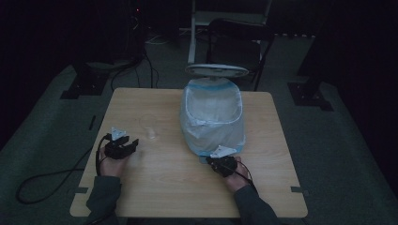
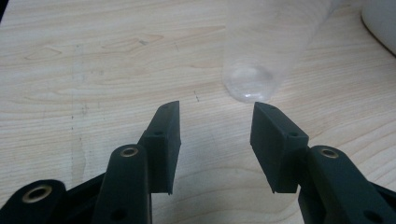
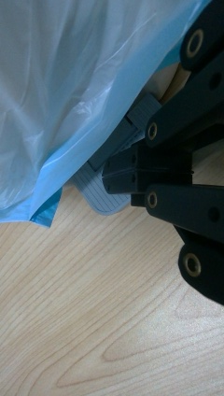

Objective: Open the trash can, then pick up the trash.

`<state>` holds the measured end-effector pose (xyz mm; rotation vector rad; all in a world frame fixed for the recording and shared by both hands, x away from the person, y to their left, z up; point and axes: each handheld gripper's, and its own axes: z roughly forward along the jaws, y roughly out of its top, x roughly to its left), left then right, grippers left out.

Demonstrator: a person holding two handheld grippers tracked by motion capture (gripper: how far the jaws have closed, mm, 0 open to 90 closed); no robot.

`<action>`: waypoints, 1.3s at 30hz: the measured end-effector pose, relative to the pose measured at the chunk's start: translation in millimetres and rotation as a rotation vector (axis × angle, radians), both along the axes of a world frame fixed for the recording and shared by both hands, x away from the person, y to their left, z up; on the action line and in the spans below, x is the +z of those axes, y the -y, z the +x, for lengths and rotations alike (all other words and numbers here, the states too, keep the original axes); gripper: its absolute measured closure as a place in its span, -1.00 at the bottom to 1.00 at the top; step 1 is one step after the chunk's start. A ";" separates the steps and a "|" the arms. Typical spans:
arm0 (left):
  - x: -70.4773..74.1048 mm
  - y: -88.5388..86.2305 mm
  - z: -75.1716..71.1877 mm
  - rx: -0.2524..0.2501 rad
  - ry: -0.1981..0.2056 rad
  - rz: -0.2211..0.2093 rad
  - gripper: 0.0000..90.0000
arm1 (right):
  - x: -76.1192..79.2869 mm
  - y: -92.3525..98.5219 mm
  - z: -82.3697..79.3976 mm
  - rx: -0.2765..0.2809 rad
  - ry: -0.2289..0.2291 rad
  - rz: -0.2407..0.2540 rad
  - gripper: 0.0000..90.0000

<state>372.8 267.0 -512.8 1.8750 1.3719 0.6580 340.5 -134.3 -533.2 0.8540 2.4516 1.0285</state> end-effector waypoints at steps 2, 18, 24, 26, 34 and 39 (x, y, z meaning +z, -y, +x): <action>3.4 0.1 -1.0 0.000 0.013 -0.005 0.19 | 0.0 0.1 0.0 0.000 0.000 0.000 1.00; 23.7 -3.0 -1.7 -0.003 0.055 -0.057 0.19 | -0.1 0.2 -0.1 -0.002 -0.002 0.002 1.00; 37.7 -4.9 5.8 0.010 0.080 -0.080 0.20 | -0.1 0.2 -0.1 -0.003 -0.002 0.002 1.00; 44.5 -4.0 9.5 0.004 0.088 -0.083 0.20 | -0.1 0.0 -0.2 -0.004 -0.001 0.001 1.00; 56.5 1.3 34.4 -0.012 0.089 -0.095 0.21 | 0.0 -0.2 -0.5 -0.004 0.000 0.000 1.00; 55.0 6.9 45.4 -0.022 0.066 -0.096 0.21 | -0.1 0.0 -0.4 -0.003 -0.002 0.001 1.00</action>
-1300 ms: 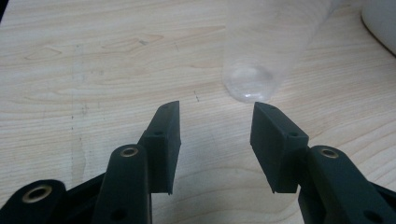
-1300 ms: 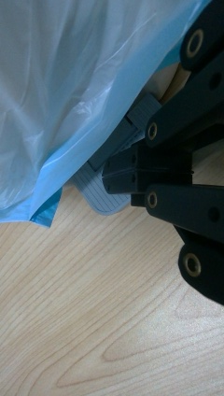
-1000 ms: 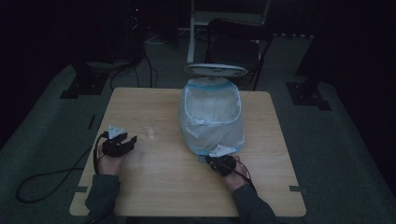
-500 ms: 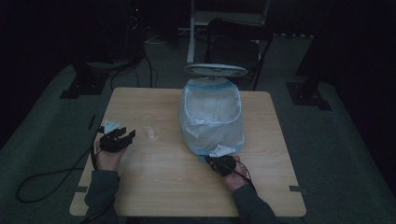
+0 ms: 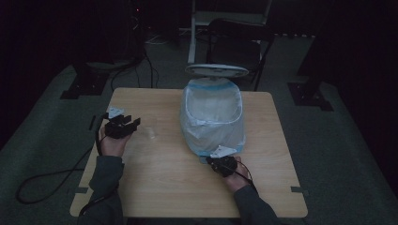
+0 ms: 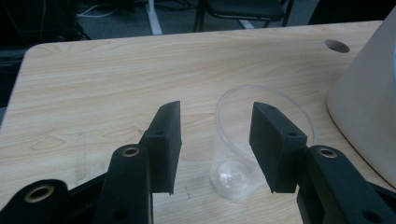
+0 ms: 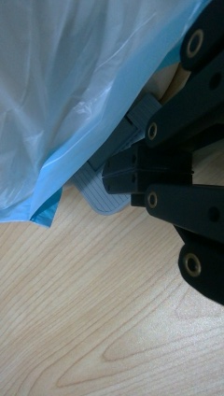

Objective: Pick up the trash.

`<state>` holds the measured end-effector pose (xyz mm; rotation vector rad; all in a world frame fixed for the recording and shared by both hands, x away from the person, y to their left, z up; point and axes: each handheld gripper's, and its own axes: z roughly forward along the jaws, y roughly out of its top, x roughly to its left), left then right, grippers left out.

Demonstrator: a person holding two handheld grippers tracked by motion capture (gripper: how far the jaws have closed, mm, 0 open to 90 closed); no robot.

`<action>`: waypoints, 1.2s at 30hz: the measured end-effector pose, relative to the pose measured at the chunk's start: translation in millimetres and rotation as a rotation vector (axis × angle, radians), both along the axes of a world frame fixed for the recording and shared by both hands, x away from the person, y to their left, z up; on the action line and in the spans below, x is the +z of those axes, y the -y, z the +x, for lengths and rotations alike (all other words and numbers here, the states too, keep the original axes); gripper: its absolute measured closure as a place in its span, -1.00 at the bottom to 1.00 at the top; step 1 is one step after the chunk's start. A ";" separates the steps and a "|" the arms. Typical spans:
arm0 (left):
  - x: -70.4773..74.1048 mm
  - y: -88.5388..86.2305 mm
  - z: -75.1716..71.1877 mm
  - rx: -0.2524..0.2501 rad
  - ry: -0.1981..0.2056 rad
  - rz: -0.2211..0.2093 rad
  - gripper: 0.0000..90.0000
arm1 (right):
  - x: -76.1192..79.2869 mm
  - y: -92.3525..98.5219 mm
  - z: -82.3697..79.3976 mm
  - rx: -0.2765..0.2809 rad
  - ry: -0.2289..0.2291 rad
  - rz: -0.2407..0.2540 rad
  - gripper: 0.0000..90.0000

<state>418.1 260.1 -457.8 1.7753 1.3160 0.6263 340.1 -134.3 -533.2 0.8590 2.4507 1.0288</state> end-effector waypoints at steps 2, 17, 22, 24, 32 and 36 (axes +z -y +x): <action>-1.3 2.2 1.8 -0.005 -0.011 0.003 0.24 | 0.0 0.0 0.1 0.002 0.001 0.000 1.00; -9.2 1.5 -3.9 -0.072 -0.106 -0.008 0.62 | 0.1 -0.4 -0.2 0.002 0.005 -0.005 1.00; -16.7 -1.5 -13.1 -0.074 -0.120 -0.027 0.69 | 0.1 -1.6 -1.0 -0.004 0.001 0.004 1.00; -21.5 -1.6 -17.6 -0.084 -0.129 -0.024 0.71 | 0.1 -1.6 -1.0 -0.003 0.003 0.003 1.00; -34.2 -1.3 -34.0 -0.116 -0.119 0.016 0.92 | 0.1 -0.7 -0.3 0.003 0.008 -0.007 1.00; -34.8 -1.9 -38.3 -0.127 -0.117 0.024 0.93 | 0.1 -1.5 -0.9 -0.002 0.002 0.003 1.00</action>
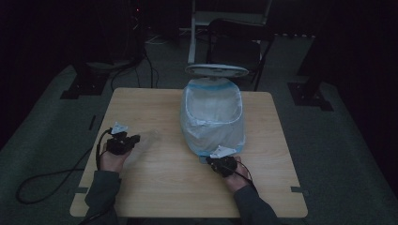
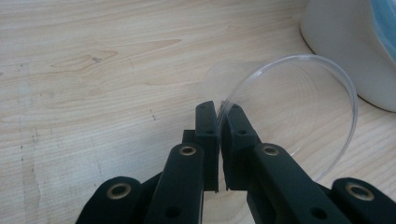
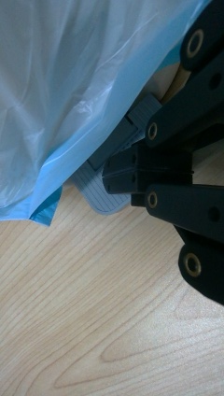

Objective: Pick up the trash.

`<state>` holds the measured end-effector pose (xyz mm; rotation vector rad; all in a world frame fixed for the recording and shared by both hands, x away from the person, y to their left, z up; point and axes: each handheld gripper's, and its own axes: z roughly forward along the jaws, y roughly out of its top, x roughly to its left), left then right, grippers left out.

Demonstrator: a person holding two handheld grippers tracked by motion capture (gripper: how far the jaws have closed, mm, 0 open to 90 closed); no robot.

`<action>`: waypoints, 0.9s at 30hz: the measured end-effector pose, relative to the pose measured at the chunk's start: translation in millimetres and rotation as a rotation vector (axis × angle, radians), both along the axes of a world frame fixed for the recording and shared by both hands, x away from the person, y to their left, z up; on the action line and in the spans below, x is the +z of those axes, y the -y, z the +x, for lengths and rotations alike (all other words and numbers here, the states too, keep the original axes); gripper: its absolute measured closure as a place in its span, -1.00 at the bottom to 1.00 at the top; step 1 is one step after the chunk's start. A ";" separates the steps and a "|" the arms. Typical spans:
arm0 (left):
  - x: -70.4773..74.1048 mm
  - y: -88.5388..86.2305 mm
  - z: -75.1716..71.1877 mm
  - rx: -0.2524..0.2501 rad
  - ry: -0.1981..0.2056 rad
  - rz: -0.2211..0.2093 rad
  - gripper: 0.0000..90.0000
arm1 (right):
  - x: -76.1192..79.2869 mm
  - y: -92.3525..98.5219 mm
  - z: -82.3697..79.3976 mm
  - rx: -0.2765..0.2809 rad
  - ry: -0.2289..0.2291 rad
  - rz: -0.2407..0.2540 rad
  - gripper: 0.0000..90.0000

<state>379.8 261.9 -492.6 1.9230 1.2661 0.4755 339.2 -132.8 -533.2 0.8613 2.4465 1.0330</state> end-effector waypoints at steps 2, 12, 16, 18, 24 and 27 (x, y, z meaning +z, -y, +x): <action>0.5 0.0 -0.3 0.002 0.001 -0.003 0.93 | 0.0 -0.1 -0.1 -0.001 0.000 0.000 1.00; 11.4 -1.0 1.7 0.004 0.053 -0.031 0.94 | 0.0 1.1 0.7 0.006 0.005 -0.009 1.00; 16.2 -1.6 2.3 0.004 0.067 -0.030 0.94 | 0.0 0.2 0.1 0.000 -0.001 0.001 1.00; 19.1 -1.6 3.0 0.006 0.075 -0.031 0.94 | 0.0 1.1 0.7 0.006 0.006 -0.009 1.00; 27.7 -1.1 4.5 0.005 0.095 -0.044 0.94 | -0.1 1.3 0.8 0.006 0.002 -0.006 1.00; 33.2 0.2 4.4 -0.001 0.107 -0.047 0.94 | -0.1 1.3 0.8 0.005 0.002 -0.005 1.00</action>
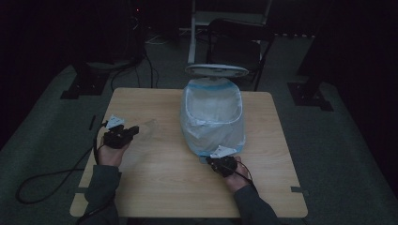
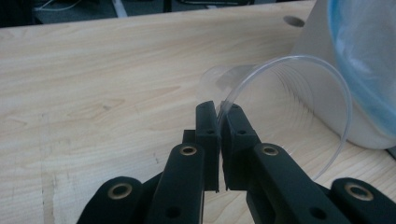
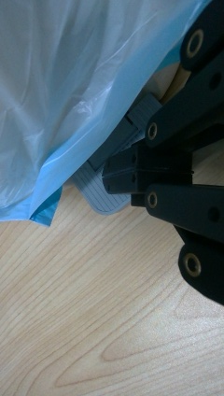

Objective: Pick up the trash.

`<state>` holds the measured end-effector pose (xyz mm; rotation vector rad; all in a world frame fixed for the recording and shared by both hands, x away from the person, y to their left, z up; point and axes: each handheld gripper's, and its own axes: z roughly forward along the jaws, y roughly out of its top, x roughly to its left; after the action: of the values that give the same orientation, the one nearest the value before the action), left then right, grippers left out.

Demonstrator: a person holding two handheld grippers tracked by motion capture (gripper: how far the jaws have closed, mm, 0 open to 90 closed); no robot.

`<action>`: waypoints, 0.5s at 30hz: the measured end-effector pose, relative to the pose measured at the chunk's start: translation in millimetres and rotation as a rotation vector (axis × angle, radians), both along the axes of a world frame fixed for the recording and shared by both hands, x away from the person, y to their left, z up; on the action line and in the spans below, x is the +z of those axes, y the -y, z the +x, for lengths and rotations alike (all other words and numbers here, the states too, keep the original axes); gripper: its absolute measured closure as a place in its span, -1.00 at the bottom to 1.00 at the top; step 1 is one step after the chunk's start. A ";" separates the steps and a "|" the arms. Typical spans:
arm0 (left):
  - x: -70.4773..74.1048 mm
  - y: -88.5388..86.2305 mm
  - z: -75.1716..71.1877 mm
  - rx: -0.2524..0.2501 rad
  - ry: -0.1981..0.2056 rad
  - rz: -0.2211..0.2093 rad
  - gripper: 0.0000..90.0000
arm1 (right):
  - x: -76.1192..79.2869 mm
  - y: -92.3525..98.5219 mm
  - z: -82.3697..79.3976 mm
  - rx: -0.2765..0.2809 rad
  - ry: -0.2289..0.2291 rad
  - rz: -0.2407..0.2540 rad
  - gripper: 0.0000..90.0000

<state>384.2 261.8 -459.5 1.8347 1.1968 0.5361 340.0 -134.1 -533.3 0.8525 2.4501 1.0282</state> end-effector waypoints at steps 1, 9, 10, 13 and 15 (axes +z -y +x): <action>1.8 0.7 0.1 -0.001 0.004 0.001 0.94 | 0.0 0.0 0.0 0.000 0.000 0.000 1.00; 12.6 4.7 3.0 -0.007 0.028 0.001 0.94 | 0.0 0.3 0.3 0.002 -0.001 0.000 1.00; 13.7 5.0 3.4 -0.007 0.030 0.002 0.94 | -0.1 0.5 0.5 0.004 -0.001 0.001 1.00; 16.9 6.0 3.8 -0.008 0.035 0.000 0.94 | 0.0 0.4 0.4 0.004 -0.001 0.000 1.00; 19.4 7.2 3.5 -0.009 0.042 -0.002 0.94 | 0.0 0.4 0.4 0.003 0.003 -0.001 1.00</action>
<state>387.6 254.6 -440.1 1.8175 1.1603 0.5649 340.4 -134.5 -533.3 0.8462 2.4499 1.0291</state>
